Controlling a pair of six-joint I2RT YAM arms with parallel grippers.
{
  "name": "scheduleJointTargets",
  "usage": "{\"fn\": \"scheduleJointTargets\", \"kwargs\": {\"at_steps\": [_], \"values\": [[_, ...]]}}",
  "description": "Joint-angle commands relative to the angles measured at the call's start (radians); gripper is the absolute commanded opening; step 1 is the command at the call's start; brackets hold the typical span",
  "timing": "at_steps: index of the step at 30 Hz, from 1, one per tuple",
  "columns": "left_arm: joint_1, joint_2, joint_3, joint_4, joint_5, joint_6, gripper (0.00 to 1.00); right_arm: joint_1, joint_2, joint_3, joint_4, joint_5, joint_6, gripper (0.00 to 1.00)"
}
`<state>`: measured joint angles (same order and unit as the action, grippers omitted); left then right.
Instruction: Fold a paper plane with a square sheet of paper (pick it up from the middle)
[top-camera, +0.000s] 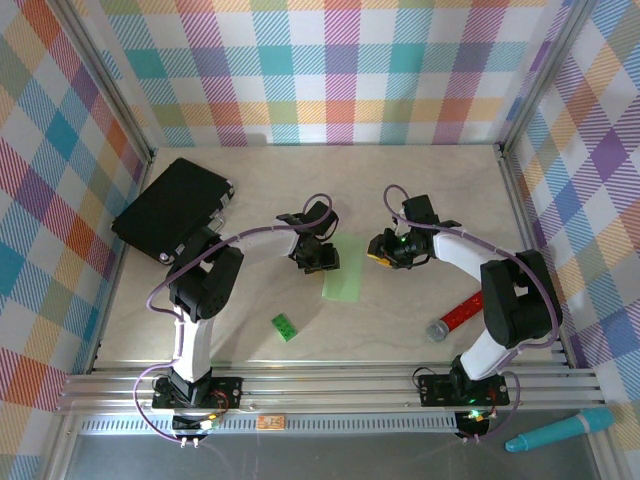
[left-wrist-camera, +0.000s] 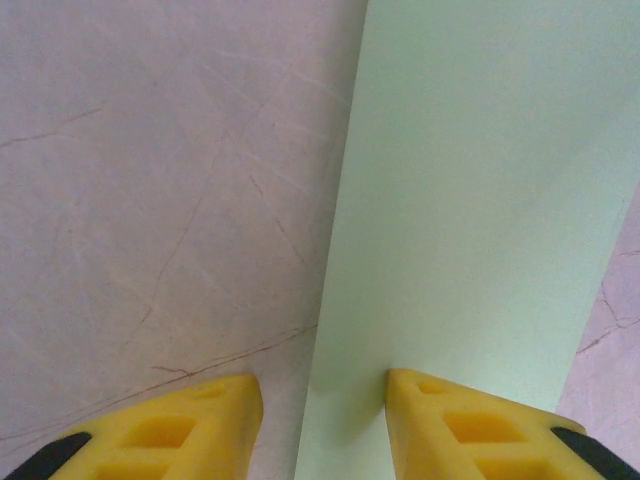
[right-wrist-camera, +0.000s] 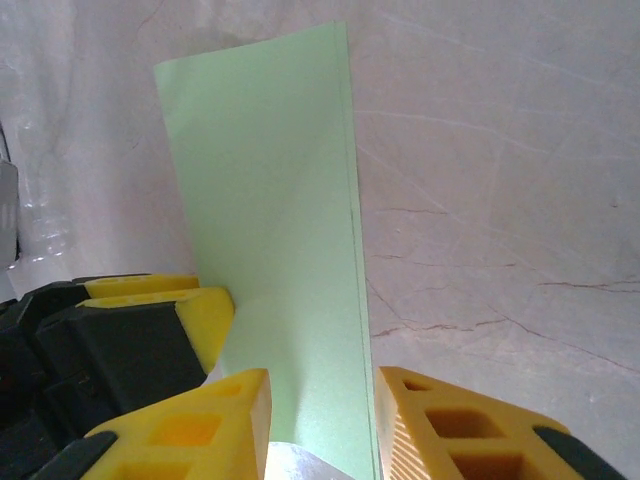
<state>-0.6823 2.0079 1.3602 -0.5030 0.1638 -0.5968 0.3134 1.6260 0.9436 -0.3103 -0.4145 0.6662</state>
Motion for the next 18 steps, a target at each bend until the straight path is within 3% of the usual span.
{"fn": "scheduleJointTargets", "kwargs": {"at_steps": [1,18], "values": [[-0.006,0.082,-0.011,-0.039,0.001,0.03,0.4,-0.005,-0.002,-0.011,0.023,-0.033,0.005,0.34],[-0.006,0.13,0.007,-0.045,0.004,-0.009,0.42,-0.003,0.065,-0.018,0.063,-0.113,0.012,0.32]]}}
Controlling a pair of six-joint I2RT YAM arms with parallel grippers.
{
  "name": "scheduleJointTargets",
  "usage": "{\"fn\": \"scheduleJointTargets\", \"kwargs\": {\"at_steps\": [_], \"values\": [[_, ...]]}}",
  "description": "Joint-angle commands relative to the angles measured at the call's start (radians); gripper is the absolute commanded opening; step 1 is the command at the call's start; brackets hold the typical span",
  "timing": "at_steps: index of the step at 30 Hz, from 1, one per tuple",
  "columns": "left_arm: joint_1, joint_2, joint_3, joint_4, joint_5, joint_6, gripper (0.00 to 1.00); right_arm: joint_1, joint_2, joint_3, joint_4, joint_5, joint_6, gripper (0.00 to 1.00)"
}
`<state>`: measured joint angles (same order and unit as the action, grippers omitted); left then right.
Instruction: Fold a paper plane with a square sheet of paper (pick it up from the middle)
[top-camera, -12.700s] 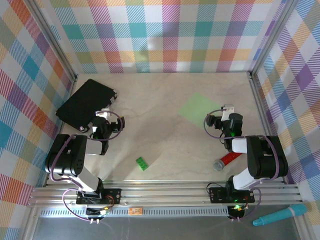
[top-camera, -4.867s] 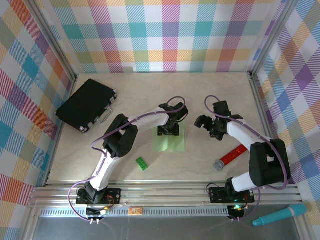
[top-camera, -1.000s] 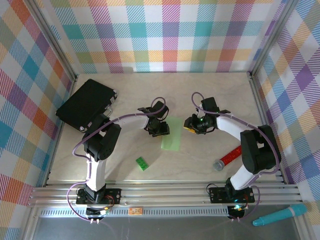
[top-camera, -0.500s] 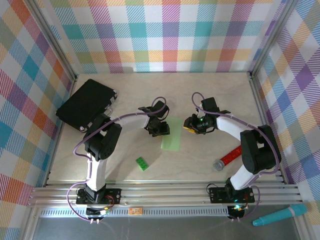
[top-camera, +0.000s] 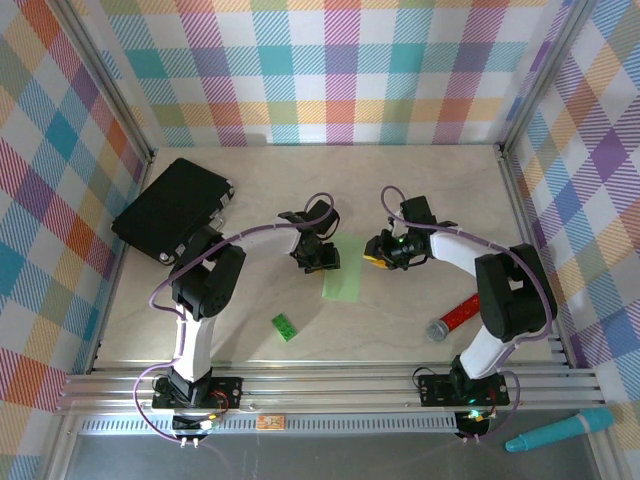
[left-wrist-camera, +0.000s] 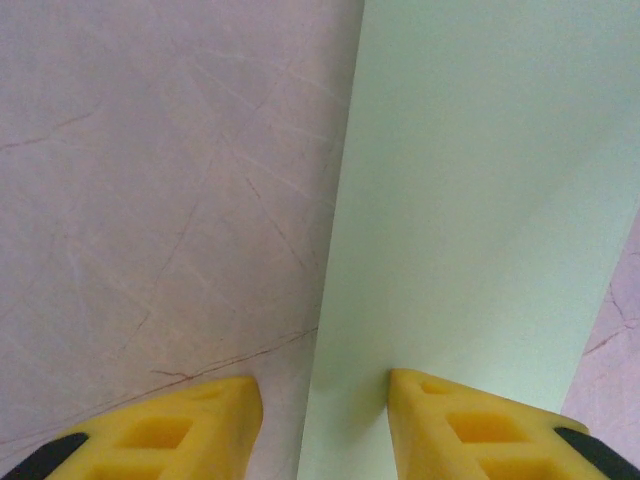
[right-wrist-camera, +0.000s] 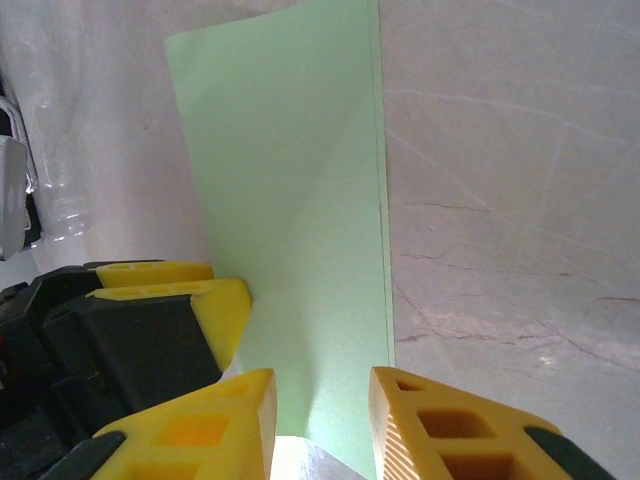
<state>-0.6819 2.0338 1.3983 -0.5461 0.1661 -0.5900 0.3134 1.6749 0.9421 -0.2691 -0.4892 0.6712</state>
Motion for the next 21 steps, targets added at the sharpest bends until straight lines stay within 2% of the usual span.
{"fn": "scheduleJointTargets", "kwargs": {"at_steps": [1,21], "values": [[-0.007,0.107,-0.03,-0.002,0.005,-0.017,0.42,-0.002,0.02,-0.018,0.026,-0.04,0.005,0.31],[-0.011,0.129,-0.032,-0.004,0.028,0.021,0.43,0.069,0.146,0.047,0.043,-0.049,-0.002,0.26]]}}
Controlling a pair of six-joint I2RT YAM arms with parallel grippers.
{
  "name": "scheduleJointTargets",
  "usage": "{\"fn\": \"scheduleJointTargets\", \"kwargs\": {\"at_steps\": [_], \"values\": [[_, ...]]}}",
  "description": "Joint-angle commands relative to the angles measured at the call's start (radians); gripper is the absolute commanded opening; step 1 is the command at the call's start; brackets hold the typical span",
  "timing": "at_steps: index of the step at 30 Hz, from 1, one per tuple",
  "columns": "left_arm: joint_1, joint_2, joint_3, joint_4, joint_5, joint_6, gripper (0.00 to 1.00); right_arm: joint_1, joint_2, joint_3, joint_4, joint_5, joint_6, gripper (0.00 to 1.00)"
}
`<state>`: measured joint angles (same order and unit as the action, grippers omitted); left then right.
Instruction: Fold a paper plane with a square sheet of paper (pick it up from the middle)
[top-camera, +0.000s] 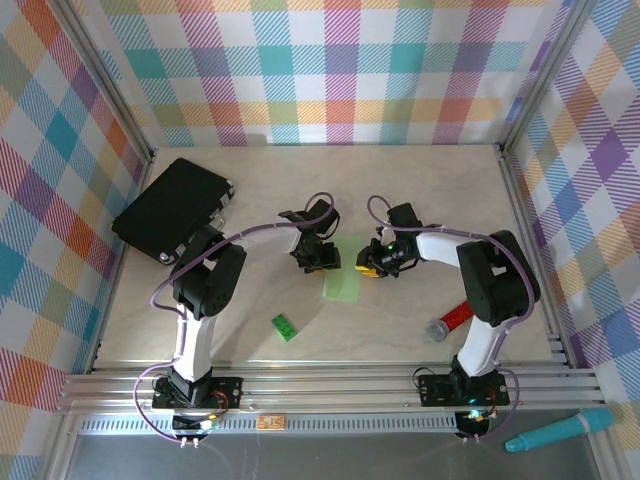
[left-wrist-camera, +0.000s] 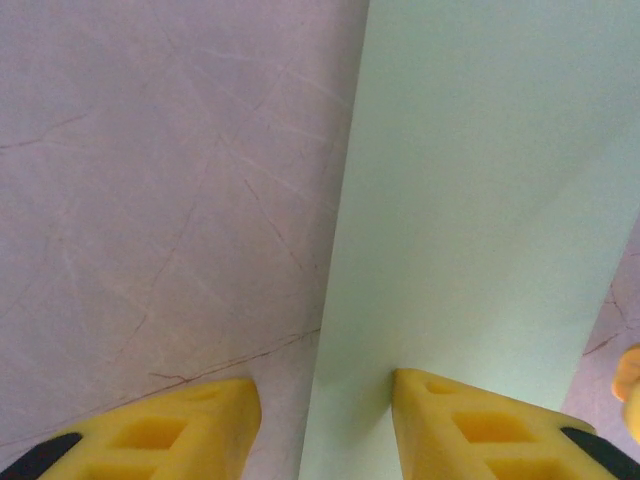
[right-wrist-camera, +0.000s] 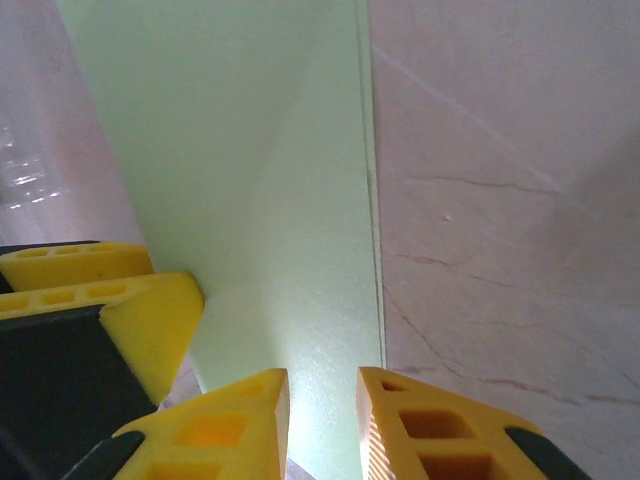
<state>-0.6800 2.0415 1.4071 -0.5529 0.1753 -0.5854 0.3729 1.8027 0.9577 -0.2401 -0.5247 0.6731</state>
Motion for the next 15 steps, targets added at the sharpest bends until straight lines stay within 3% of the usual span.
{"fn": "scheduleJointTargets", "kwargs": {"at_steps": [1,15], "values": [[-0.013,0.123,-0.04,0.004,0.018,0.021,0.43,0.013,0.024,0.035,0.015,-0.013,-0.004,0.25],[-0.014,0.138,-0.025,-0.006,0.016,0.027,0.43,0.027,0.089,0.049,0.011,0.004,-0.023,0.22]]}}
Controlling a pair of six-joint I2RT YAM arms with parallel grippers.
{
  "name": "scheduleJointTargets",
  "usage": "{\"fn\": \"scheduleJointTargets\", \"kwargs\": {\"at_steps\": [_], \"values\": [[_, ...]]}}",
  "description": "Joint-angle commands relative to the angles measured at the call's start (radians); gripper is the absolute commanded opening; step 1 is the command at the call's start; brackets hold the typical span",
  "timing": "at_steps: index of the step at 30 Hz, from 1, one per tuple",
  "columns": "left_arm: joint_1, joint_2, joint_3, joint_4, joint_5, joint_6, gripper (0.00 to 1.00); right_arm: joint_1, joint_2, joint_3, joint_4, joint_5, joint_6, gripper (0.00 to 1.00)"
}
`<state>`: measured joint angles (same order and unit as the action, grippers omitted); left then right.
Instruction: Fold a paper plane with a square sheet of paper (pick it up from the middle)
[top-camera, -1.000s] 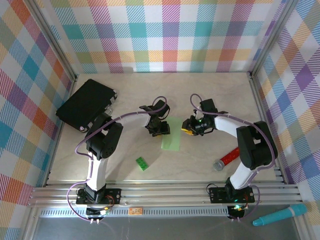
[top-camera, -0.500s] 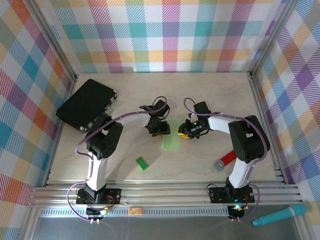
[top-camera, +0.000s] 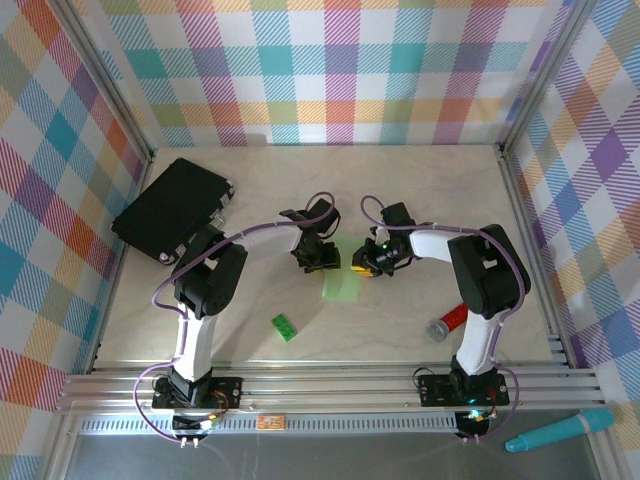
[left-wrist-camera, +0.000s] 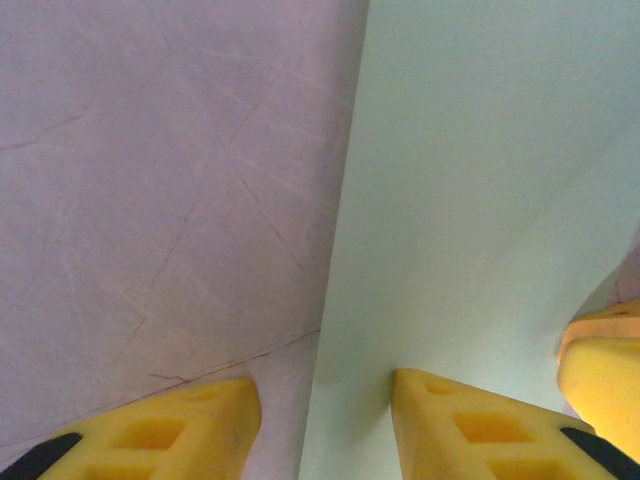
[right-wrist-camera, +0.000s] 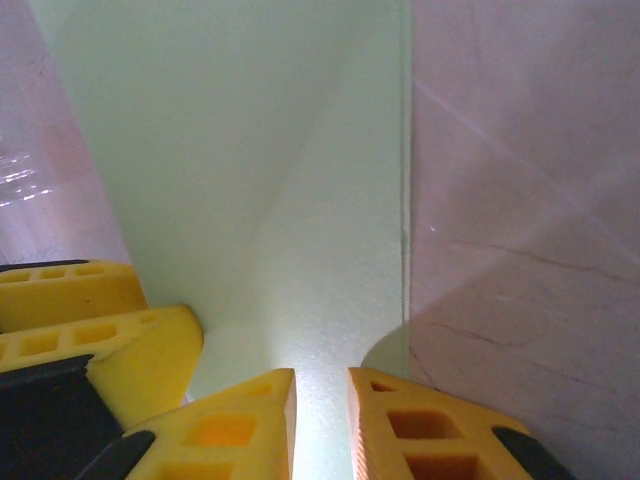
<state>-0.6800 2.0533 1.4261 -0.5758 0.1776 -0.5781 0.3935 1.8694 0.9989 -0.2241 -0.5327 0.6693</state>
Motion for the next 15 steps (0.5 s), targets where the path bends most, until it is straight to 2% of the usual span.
{"fn": "scheduleJointTargets", "kwargs": {"at_steps": [1,6,12,15], "values": [[-0.015,0.124,-0.044,0.017,0.013,0.02,0.43,0.007,0.029,0.004,-0.009,0.022,-0.024,0.21],[-0.013,0.084,-0.037,0.005,-0.005,0.014,0.43,0.006,0.06,-0.016,-0.046,0.08,-0.07,0.16],[-0.003,-0.108,-0.031,0.011,-0.15,-0.043,0.43,0.016,0.121,0.017,-0.145,0.125,-0.17,0.09],[0.003,-0.17,-0.042,0.034,-0.182,-0.06,0.41,0.025,0.138,0.046,-0.183,0.146,-0.208,0.07]]}}
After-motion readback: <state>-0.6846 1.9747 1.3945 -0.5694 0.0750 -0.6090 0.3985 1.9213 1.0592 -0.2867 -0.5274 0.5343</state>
